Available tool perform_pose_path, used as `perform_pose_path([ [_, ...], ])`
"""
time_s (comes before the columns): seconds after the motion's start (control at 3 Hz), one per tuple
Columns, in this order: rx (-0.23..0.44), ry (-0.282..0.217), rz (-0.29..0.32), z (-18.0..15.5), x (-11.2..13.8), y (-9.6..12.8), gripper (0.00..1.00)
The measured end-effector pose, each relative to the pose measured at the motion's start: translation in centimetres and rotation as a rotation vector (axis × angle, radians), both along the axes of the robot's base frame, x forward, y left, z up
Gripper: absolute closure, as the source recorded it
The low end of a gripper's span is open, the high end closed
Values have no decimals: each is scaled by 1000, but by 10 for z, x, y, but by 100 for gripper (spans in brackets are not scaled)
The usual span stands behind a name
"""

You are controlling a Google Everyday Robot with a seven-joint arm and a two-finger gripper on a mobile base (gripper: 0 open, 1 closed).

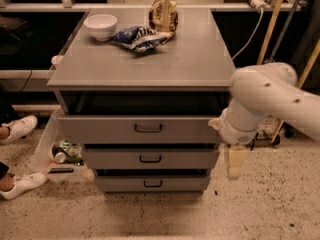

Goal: Close top drawer

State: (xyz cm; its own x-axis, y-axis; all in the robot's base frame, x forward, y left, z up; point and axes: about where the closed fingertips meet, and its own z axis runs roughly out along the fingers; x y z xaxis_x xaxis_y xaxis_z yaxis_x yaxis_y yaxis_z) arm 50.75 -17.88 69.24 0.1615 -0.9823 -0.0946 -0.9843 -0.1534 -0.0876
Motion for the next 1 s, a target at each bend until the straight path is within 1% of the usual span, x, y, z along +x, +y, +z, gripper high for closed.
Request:
perform_pose_path([
  [0.33, 43, -80, -84, 7, 2, -30, 0],
  [0.67, 43, -81, -84, 7, 2, -30, 0],
  [1.0, 42, -48, -64, -6, 14, -29, 0],
])
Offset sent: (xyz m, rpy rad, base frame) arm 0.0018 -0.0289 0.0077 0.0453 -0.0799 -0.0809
